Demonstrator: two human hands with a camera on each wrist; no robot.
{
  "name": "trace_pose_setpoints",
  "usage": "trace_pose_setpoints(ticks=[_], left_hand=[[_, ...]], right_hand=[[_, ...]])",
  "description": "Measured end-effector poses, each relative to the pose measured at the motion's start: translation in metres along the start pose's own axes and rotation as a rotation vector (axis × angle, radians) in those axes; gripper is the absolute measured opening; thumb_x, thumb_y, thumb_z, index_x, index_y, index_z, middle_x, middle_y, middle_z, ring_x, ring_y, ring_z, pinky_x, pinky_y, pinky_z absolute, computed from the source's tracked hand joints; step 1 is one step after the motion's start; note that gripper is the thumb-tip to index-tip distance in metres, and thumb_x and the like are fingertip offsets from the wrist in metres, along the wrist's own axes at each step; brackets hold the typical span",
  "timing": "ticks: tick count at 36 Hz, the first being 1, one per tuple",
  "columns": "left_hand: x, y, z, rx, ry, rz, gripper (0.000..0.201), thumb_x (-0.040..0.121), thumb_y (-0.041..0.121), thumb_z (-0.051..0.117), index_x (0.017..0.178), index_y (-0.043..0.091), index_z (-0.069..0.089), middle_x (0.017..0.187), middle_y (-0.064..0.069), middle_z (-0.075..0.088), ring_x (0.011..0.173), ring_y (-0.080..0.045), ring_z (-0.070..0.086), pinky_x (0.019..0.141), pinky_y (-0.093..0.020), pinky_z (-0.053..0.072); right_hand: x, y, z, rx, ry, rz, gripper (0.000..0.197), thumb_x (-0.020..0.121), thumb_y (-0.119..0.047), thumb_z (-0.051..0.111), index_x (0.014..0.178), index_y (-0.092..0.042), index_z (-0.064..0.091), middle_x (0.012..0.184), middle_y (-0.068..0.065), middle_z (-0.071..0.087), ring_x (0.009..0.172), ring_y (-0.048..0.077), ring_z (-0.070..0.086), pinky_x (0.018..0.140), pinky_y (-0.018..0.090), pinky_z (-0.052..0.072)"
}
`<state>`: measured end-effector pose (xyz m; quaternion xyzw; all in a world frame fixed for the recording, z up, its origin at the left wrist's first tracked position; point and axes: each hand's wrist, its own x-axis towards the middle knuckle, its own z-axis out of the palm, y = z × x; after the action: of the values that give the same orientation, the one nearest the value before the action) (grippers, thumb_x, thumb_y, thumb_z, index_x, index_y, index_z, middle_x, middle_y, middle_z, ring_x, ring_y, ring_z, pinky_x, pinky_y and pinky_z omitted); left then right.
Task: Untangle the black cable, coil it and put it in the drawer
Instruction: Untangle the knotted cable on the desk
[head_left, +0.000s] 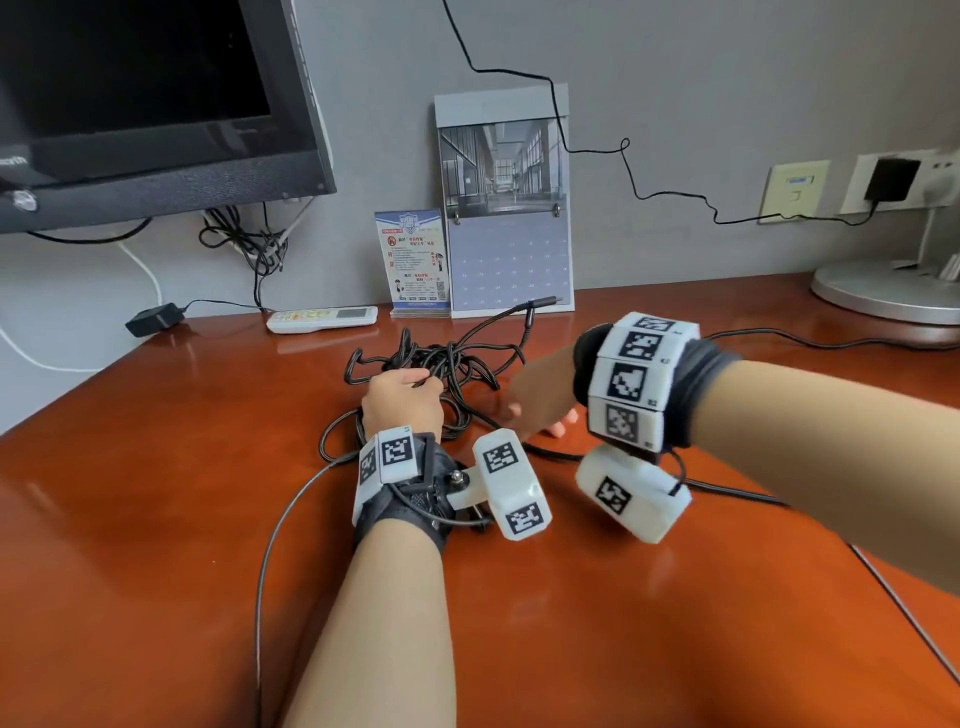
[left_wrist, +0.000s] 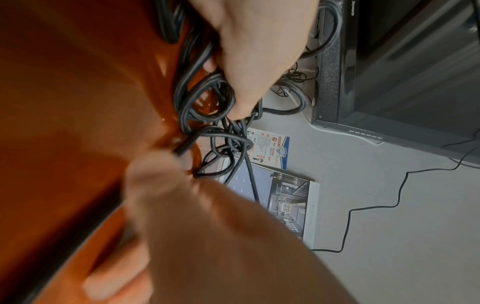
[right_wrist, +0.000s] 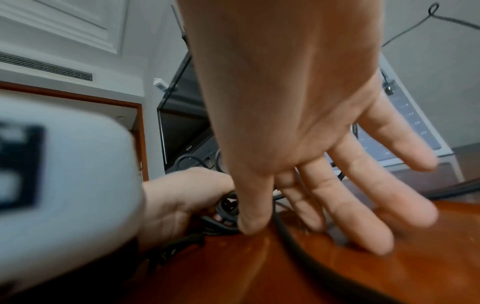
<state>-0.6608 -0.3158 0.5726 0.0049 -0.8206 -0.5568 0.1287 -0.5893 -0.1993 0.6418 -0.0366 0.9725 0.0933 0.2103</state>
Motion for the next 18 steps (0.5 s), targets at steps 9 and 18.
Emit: trace_pose_setpoints(ticks=[9,18], left_hand=[[0.002,-0.002,0.001,-0.007,0.005,0.017,0.02,0.082,0.02,0.069,0.101,0.018,0.074,0.107,-0.002,0.071,0.087,-0.018,0.064,0.067,-0.022,0.04],[0.003,-0.003,0.001,-0.011,0.006,0.007,0.021,0.082,0.019,0.069,0.102,0.018,0.074,0.105,-0.002,0.072,0.073,-0.014,0.058,0.06,-0.02,0.038]], right_hand=[[0.018,-0.021,-0.004,-0.255,0.046,-0.063,0.024,0.101,-0.017,0.035,0.078,-0.014,0.04,0.078,-0.003,0.042,0.065,0.014,0.039,0.055,0.014,0.032],[-0.013,0.0,0.003,-0.362,-0.136,-0.146,0.026,0.099,-0.024,0.045,0.074,-0.021,0.039,0.07,-0.009,0.05,0.063,0.008,0.042,0.054,0.007,0.035]])
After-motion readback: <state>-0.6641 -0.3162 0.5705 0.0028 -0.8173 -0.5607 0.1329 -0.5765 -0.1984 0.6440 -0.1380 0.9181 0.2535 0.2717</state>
